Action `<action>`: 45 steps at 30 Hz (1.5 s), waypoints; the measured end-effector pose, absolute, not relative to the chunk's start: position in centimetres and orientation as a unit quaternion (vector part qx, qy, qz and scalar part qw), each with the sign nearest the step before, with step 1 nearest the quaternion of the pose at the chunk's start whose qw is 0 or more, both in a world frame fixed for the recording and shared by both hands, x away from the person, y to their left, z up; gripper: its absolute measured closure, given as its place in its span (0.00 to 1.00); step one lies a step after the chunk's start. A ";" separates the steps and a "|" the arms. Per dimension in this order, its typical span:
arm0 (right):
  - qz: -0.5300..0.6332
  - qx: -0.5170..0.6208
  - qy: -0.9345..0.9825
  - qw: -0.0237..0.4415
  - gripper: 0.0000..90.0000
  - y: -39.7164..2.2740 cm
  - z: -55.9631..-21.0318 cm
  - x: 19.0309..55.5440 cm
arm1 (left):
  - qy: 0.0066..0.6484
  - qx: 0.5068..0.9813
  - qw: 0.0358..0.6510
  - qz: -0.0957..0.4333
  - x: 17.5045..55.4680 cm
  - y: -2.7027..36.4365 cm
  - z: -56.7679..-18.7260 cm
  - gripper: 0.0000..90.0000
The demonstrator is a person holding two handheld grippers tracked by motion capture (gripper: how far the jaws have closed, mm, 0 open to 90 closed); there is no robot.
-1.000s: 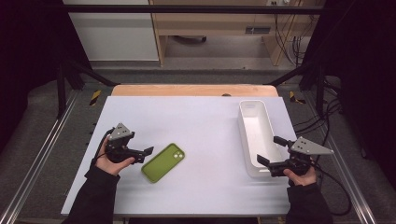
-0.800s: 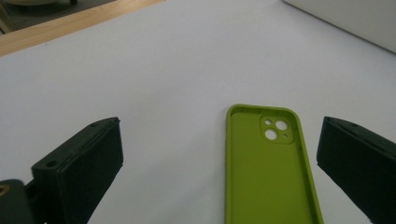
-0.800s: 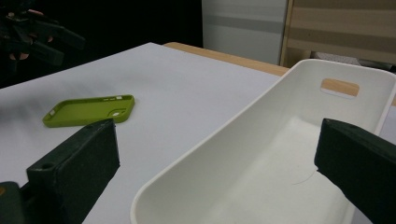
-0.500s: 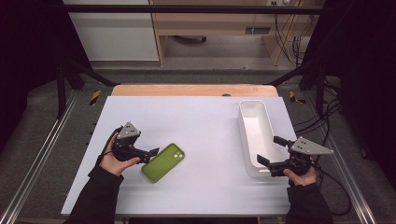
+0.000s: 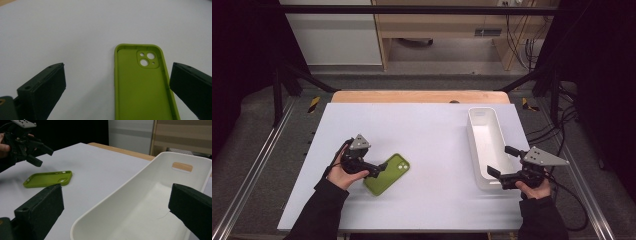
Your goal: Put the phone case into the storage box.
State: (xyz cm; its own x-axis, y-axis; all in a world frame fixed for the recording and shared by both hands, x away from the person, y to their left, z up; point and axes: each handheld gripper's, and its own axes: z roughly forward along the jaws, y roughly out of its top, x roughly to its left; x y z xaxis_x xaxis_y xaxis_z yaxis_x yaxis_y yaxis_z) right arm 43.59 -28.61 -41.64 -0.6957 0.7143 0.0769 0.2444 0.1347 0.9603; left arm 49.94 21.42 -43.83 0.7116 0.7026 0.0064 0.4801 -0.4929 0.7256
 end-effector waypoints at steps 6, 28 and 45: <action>0.569 0.332 0.724 0.206 0.01 -28.6 -41.6 43.6 | 0.354 0.854 0.351 0.149 49.7 21.2 -44.6 0.06; 0.568 0.331 0.724 0.207 0.01 -28.6 -41.6 43.6 | 0.377 0.865 0.307 0.129 49.7 21.3 -46.1 0.61; 0.568 0.331 0.725 0.207 0.01 -28.6 -41.6 43.6 | 0.380 0.869 0.298 0.109 49.7 21.4 -46.1 0.87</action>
